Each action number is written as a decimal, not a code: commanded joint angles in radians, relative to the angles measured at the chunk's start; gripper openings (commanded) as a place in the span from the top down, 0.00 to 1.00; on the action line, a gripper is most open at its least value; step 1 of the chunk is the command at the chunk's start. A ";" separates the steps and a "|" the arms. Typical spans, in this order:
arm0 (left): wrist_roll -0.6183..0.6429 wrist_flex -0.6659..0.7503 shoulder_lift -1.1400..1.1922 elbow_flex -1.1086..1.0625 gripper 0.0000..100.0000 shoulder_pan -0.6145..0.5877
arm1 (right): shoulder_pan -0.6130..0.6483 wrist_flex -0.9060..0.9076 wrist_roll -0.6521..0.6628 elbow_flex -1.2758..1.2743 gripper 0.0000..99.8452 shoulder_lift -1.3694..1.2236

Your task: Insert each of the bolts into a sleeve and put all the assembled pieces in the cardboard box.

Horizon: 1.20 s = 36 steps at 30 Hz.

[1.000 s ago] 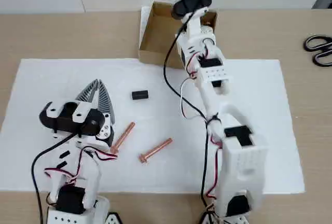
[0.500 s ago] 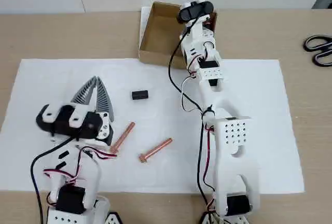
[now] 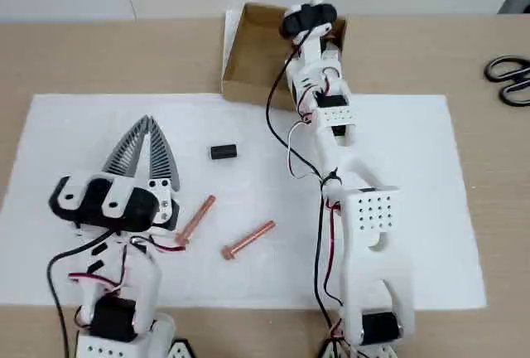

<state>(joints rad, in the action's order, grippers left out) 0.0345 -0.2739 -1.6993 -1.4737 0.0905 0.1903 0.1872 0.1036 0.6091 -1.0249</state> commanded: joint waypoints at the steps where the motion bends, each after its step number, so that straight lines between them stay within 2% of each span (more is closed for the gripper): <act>1: 0.006 0.021 -0.008 0.024 0.99 -0.006 | -0.004 0.005 0.005 0.049 0.77 0.022; 6: 0.006 0.021 -0.008 0.042 0.99 -0.009 | 0.004 0.033 0.003 0.049 0.77 0.061; 13: 0.006 0.020 -0.008 0.067 0.99 -0.009 | 0.061 0.501 0.000 0.049 0.77 0.343; 20: 0.006 0.020 -0.008 0.065 0.99 -0.009 | 0.084 0.777 -0.002 0.049 0.77 0.581; 26: 0.006 0.018 -0.008 0.062 0.99 -0.009 | 0.165 1.070 0.005 0.049 0.77 0.633; 30: 0.006 0.018 -0.008 0.062 0.99 -0.009 | 0.214 1.185 0.000 0.049 0.77 0.633; 36: 0.006 0.018 -0.008 0.061 0.99 -0.009 | 0.217 1.270 0.005 0.049 0.77 0.639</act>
<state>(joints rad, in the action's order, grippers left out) 0.0345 -0.2739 -1.6993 -1.4507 0.0905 0.4035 1.4193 0.1005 0.6091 -0.4588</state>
